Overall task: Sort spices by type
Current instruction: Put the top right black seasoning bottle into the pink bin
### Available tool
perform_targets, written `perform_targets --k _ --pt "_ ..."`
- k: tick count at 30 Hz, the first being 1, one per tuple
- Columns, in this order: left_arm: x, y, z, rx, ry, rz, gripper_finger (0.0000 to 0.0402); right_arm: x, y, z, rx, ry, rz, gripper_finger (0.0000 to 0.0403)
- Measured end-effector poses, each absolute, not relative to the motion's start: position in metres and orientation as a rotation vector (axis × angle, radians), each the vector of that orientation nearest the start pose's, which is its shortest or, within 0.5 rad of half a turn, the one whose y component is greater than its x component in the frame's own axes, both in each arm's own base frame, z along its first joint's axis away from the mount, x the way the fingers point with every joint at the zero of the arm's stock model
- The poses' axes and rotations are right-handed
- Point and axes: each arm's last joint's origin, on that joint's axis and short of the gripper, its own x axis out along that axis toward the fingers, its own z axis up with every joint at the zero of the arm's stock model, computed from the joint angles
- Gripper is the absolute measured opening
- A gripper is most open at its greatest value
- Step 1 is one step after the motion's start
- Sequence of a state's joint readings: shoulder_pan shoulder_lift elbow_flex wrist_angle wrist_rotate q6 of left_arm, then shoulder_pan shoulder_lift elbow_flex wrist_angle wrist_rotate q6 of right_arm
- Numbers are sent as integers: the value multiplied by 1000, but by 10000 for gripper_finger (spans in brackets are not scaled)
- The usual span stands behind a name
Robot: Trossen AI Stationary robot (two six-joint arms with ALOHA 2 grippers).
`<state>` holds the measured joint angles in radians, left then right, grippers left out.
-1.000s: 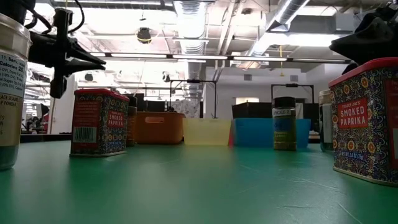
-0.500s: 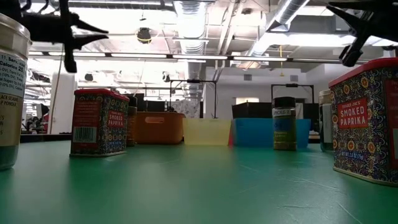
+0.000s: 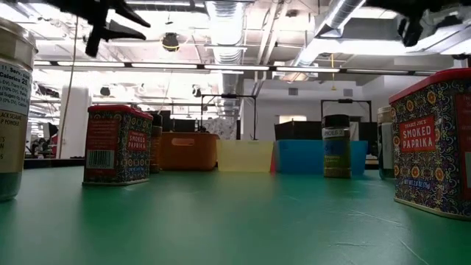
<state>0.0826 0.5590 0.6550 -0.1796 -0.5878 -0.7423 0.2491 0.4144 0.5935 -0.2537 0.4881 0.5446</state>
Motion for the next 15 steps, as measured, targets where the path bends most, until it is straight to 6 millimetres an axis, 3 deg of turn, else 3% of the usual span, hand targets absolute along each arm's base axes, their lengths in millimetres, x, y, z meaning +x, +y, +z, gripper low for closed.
perform_targets --k 7,11,15 --pt "124 25 366 -547 197 706 207 148 11 347 306 316 -383 64" --pt "124 26 384 -471 300 726 233 183 9 343 167 486 -420 117" --pt "127 25 394 -481 321 701 237 212 6 336 201 600 -342 206"
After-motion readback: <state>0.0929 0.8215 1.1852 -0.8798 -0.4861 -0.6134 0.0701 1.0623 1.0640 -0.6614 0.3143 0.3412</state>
